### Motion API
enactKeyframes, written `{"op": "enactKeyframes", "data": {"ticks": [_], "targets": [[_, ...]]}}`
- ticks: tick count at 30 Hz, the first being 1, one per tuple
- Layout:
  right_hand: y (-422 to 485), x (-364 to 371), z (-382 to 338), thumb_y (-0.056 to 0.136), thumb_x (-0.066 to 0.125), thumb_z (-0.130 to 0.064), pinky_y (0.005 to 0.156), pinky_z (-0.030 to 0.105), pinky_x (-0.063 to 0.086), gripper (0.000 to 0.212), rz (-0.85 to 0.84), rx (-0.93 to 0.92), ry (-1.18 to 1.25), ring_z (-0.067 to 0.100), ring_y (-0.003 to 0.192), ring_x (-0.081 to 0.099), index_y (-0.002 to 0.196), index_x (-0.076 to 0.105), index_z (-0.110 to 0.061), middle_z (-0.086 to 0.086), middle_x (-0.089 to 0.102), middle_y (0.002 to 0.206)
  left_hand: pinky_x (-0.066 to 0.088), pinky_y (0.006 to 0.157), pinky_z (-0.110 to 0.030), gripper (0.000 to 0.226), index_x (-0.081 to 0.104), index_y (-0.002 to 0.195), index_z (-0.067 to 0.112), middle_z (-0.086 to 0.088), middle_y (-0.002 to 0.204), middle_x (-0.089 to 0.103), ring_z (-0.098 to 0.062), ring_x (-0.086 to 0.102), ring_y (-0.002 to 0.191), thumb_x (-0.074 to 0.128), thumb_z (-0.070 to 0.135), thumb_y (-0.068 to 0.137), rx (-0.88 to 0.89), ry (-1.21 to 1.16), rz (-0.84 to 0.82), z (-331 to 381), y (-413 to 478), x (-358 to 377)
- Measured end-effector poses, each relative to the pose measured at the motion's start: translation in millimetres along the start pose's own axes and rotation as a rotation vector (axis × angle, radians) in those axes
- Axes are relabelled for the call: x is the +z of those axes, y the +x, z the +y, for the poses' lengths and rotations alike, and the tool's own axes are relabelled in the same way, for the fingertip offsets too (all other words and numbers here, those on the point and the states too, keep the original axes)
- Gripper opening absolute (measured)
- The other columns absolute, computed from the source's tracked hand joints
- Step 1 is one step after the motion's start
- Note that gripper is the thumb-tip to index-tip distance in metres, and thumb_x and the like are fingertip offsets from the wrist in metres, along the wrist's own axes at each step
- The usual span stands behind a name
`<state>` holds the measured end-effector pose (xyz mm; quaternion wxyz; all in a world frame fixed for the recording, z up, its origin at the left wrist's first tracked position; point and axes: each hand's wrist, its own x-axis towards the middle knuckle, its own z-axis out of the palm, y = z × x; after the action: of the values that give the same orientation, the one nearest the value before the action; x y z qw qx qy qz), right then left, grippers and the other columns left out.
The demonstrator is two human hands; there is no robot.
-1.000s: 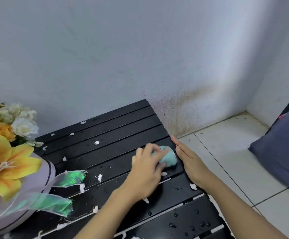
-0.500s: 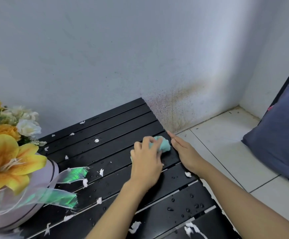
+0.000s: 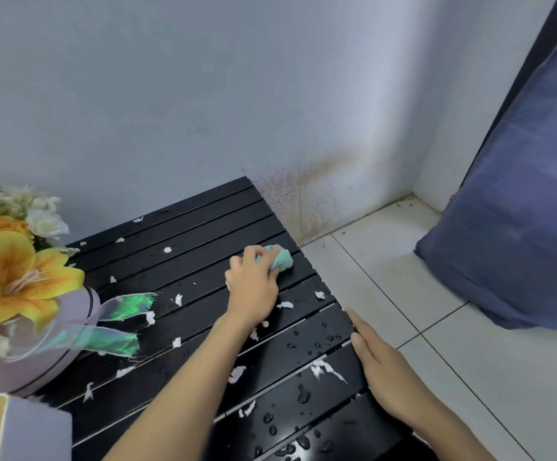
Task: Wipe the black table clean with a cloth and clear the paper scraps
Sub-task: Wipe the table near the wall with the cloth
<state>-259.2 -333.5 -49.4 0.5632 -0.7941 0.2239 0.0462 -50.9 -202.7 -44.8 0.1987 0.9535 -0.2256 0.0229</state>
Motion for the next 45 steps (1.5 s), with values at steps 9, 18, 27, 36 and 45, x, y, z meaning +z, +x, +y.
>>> {"op": "enactKeyframes", "data": {"ticks": [9,18,27,36,45], "targets": [[8.2,0.1,-0.4,0.105,0.032,-0.035,0.114,0.018,0.018,0.042,0.009,-0.039,0.093,-0.005,0.138,0.028,0.145,0.032,-0.047,-0.03,0.03,0.148,0.031,0.106,-0.041,0.029,0.064,0.121,0.024,0.006,0.114,0.048,-0.025,0.042,0.115,0.052,0.028,0.094,0.022,-0.314,-0.211,-3.4,-8.3,-24.0],[14.9,2.4,4.4,0.105,0.034,-0.028,0.109,0.018,0.023,0.041,0.044,-0.036,0.144,0.0,0.136,0.034,0.143,0.039,-0.044,-0.02,0.04,0.148,0.027,0.085,-0.032,0.04,0.047,0.135,0.04,0.009,0.127,0.04,-0.022,0.035,0.104,0.047,0.027,0.098,0.214,-0.016,-0.075,42.1,-64.8,5.0],[17.0,2.7,5.8,0.106,0.033,-0.03,0.115,0.025,0.026,0.039,0.041,-0.025,0.192,0.003,0.136,0.037,0.141,0.04,-0.045,-0.019,0.042,0.146,0.027,0.101,-0.038,0.035,0.055,0.131,0.034,0.006,0.122,0.045,-0.028,0.036,0.115,0.049,0.027,0.097,-0.261,-0.167,-0.054,-2.8,-27.6,-33.1],[19.6,2.7,3.8,0.106,0.033,-0.025,0.107,0.018,0.025,0.04,0.051,-0.033,0.163,0.005,0.136,0.037,0.143,0.041,-0.038,-0.013,0.042,0.148,0.027,0.094,-0.032,0.038,0.052,0.131,0.041,0.014,0.119,0.042,-0.018,0.034,0.106,0.05,0.027,0.096,0.129,-0.15,-0.232,36.4,-116.8,-14.7],[18.1,1.2,3.2,0.106,0.03,-0.028,0.111,0.023,0.028,0.04,0.04,-0.024,0.178,0.007,0.135,0.039,0.143,0.041,-0.04,-0.014,0.043,0.147,0.033,0.097,-0.047,0.04,0.05,0.135,0.027,-0.008,0.13,0.042,-0.037,0.039,0.114,0.051,0.028,0.095,-0.553,0.033,0.087,-30.9,-127.4,-50.5]]}}
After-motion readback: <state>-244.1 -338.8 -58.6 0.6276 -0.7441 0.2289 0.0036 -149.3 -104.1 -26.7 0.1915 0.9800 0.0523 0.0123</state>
